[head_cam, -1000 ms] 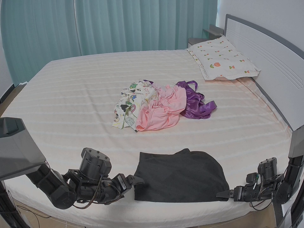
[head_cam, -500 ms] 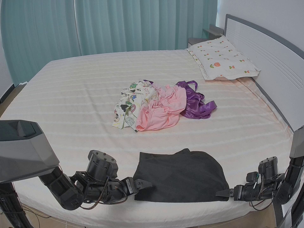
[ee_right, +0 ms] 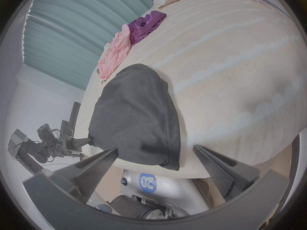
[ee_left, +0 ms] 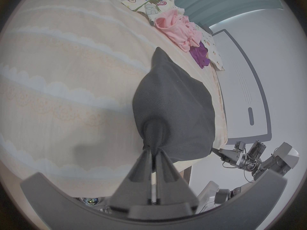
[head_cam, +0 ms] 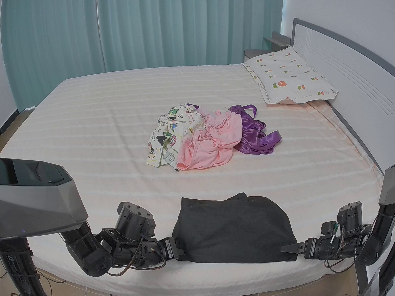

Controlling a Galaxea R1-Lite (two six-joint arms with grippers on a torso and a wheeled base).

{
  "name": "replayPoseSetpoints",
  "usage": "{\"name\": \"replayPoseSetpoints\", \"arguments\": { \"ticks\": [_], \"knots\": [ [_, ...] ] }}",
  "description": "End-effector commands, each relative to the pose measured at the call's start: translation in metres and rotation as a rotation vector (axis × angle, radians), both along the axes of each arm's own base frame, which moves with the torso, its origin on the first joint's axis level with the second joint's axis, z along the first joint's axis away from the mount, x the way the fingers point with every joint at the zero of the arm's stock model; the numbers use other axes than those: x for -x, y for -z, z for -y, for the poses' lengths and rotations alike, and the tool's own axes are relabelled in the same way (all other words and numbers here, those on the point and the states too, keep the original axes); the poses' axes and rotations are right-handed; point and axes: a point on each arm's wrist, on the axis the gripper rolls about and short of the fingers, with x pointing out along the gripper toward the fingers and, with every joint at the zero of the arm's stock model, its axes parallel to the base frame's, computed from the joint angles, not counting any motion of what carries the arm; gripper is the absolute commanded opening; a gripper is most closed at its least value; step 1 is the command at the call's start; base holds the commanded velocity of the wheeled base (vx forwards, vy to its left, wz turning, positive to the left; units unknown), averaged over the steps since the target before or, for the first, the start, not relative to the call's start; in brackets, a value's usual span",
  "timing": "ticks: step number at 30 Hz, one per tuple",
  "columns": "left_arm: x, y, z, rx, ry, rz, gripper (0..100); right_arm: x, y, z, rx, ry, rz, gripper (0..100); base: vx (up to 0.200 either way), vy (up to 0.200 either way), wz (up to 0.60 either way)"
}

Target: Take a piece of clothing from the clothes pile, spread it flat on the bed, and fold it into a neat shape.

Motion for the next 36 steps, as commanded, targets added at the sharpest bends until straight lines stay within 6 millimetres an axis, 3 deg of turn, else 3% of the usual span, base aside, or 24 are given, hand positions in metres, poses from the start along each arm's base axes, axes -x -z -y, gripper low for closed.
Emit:
{"name": "replayPoseSetpoints", "arguments": {
  "ticks": [1, 13, 14, 20, 23, 26, 28, 29, 36],
  "knots": [
    [0.006, 0.002, -0.004, -0.013, 0.001, -0.019, 0, 0.003, 0.002, 0.001, 0.005, -0.001, -0.019, 100, 0.0, 0.0, 0.0],
    [0.016, -0.001, -0.011, -0.019, -0.001, -0.028, 0, 0.002, 0.005, 0.0, 0.008, -0.002, -0.028, 100, 0.0, 0.0, 0.0],
    [0.016, -0.001, -0.011, -0.018, 0.001, -0.029, 100, 0.002, 0.005, 0.0, 0.008, -0.002, -0.028, 100, 0.0, 0.0, 0.0],
    [0.014, -0.004, -0.01, -0.002, 0.005, -0.025, 100, 0.002, 0.004, 0.0, 0.006, -0.001, -0.025, 100, 0.0, 0.0, 0.0],
    [0.002, -0.016, -0.015, 0.031, -0.039, 0.023, 100, 0.0, 0.004, 0.0, 0.004, 0.002, -0.02, 100, 0.0, 0.0, 0.0],
    [-0.026, -0.03, -0.014, 0.075, -0.089, 0.088, 100, -0.003, 0.004, -0.001, 0.002, 0.0, -0.013, 100, 0.0, 0.0, 0.0],
    [-0.026, -0.03, -0.013, 0.076, -0.089, 0.089, 100, -0.003, 0.004, -0.001, 0.002, 0.0, -0.011, 100, 0.0, 0.0, 0.0],
    [-0.047, -0.032, -0.009, 0.085, -0.123, 0.11, 100, -0.004, 0.004, -0.001, 0.001, 0.0, -0.008, 100, 0.0, 0.0, 0.0],
    [-0.093, -0.015, 0.005, 0.034, -0.196, 0.131, 100, -0.007, 0.006, -0.002, 0.0, 0.003, -0.013, 100, 0.0, 0.0, 0.0]
  ]
}}
